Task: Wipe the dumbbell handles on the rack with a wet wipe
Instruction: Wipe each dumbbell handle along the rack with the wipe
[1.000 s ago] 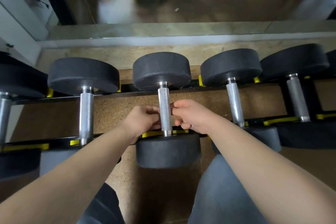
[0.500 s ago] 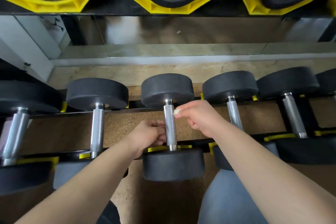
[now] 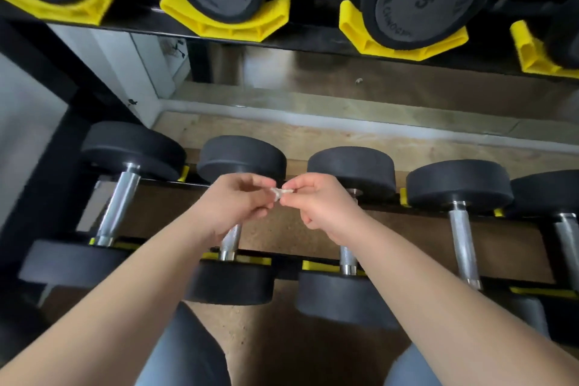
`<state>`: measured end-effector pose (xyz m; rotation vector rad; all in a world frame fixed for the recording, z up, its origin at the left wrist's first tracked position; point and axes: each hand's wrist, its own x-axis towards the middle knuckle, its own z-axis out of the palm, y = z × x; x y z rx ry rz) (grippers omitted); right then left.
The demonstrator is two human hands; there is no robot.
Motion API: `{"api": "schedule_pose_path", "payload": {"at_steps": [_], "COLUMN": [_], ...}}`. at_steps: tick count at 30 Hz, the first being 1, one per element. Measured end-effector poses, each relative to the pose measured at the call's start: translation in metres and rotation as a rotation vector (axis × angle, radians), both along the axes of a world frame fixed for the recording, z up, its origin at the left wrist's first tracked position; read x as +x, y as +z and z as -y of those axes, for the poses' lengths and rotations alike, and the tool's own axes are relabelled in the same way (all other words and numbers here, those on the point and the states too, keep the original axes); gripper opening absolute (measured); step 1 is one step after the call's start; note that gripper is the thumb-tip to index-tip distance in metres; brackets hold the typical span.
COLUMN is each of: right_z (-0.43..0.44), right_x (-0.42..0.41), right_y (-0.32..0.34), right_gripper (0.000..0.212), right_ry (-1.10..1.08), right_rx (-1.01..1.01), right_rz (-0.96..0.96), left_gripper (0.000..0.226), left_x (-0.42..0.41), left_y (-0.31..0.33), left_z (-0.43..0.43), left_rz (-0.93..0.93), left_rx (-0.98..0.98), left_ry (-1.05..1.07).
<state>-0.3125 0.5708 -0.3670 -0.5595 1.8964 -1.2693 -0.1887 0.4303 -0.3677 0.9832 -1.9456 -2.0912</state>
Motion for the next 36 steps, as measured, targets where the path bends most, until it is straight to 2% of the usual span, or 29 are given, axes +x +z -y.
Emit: {"api": "schedule_pose_path", "payload": {"at_steps": [4,12,14,16,19,22,25,28,32,36], "right_z": [0.041,0.084,0.080,0.073,0.066,0.069,0.072,0.070,0.078,0.081], "right_x": [0.025,0.046,0.046,0.046,0.052,0.054,0.059,0.067,0.060,0.062], "right_y": [-0.009,-0.037,-0.037,-0.035,-0.036,-0.043,-0.050,-0.052,-0.050,-0.051], "right_gripper": [0.007,0.018,0.016,0.011,0.011,0.007,0.006,0.019,0.011,0.014], "right_ry": [-0.002,-0.011,0.028,0.167,0.326,0.168,0.041,0.088,0.098,0.178], "right_rx": [0.015,0.079,0.126,0.215,0.263,0.166,0.034,-0.039,-0.027,0.004], "right_rz": [-0.159,-0.554,-0.576,-0.565,-0.555,-0.575,-0.698,-0.827,-0.877,-0.944], "left_gripper": [0.004,0.010,0.014,0.021,0.014,0.011,0.009,0.006,0.015,0.019], "left_x": [0.023,0.029,0.030,0.036,0.046,0.046,0.038,0.037,0.044,0.040], "left_y": [-0.010,-0.037,-0.040,-0.040,-0.041,-0.044,-0.050,-0.054,-0.056,-0.061], "left_z": [0.028,0.053,0.055,0.058,0.061,0.057,0.057,0.055,0.052,0.051], "left_rz": [0.043,0.135,0.183,0.279,0.385,0.277,0.176,0.145,0.054,0.111], "left_rx": [-0.227,-0.481,-0.483,-0.530,-0.587,-0.503,-0.409,-0.369,-0.195,-0.166], "left_ry": [0.109,0.152,0.106,-0.032,-0.155,-0.044,0.144,0.213,0.309,0.296]}}
